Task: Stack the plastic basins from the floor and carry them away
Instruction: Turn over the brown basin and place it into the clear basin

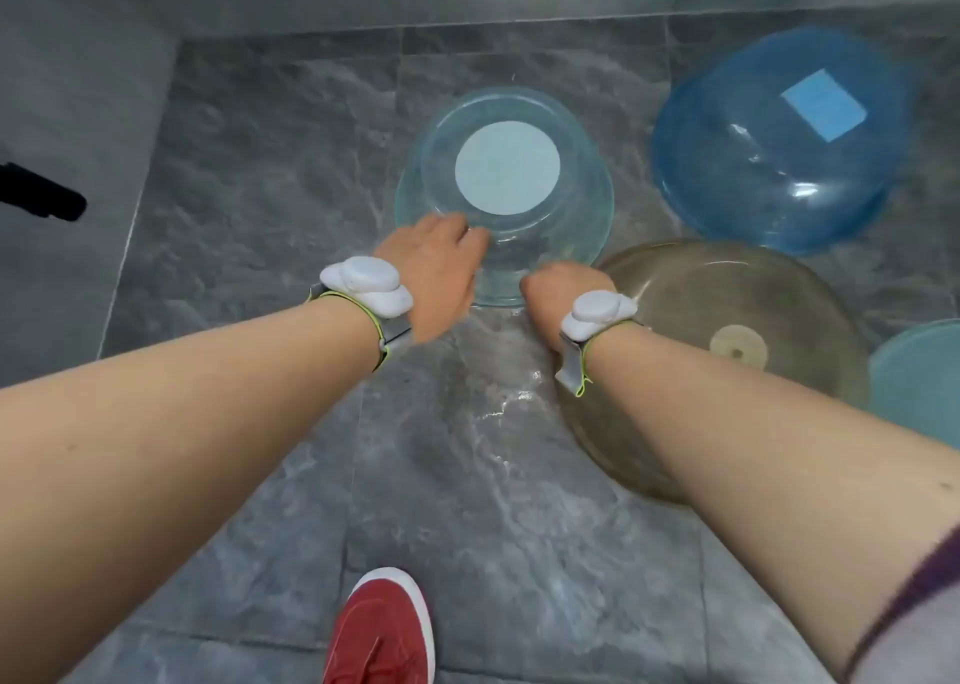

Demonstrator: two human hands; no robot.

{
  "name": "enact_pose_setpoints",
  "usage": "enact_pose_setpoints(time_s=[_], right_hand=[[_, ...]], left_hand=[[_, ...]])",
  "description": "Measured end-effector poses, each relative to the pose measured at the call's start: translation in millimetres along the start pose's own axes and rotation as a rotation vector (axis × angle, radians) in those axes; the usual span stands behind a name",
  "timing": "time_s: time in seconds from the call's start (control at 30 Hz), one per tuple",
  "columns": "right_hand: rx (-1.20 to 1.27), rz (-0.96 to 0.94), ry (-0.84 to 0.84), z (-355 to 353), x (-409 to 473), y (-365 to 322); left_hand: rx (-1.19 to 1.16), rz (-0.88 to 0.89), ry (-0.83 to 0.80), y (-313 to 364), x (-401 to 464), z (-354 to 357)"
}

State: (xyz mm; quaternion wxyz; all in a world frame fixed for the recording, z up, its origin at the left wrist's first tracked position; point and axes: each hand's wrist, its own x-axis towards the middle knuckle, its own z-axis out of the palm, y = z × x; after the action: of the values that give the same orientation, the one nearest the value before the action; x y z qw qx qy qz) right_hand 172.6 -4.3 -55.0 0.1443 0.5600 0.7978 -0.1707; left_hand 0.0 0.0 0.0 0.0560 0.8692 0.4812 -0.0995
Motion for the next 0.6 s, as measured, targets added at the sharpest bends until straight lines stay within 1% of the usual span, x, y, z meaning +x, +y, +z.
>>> enact_pose_setpoints(time_s=[0.03, 0.13, 0.27, 0.4, 0.6], right_hand=[[-0.024, 0.015, -0.042, -1, 4, -4], [-0.025, 0.023, -0.071, 3, 10, -12], [-0.022, 0.026, -0.056, 16, 14, -16], [-0.03, 0.01, -0.016, 22, 16, -21], [-0.042, 0.013, -0.047, 24, 15, -22]], left_hand=[[0.002, -0.008, 0.006, -2, -2, 1], [-0.004, -0.016, 0.053, -4, -9, 5], [-0.015, -0.022, 0.107, -11, -16, 6], [-0.021, -0.046, 0.114, -15, -22, 5], [-0.018, -0.043, 0.117, -18, -26, 1]])
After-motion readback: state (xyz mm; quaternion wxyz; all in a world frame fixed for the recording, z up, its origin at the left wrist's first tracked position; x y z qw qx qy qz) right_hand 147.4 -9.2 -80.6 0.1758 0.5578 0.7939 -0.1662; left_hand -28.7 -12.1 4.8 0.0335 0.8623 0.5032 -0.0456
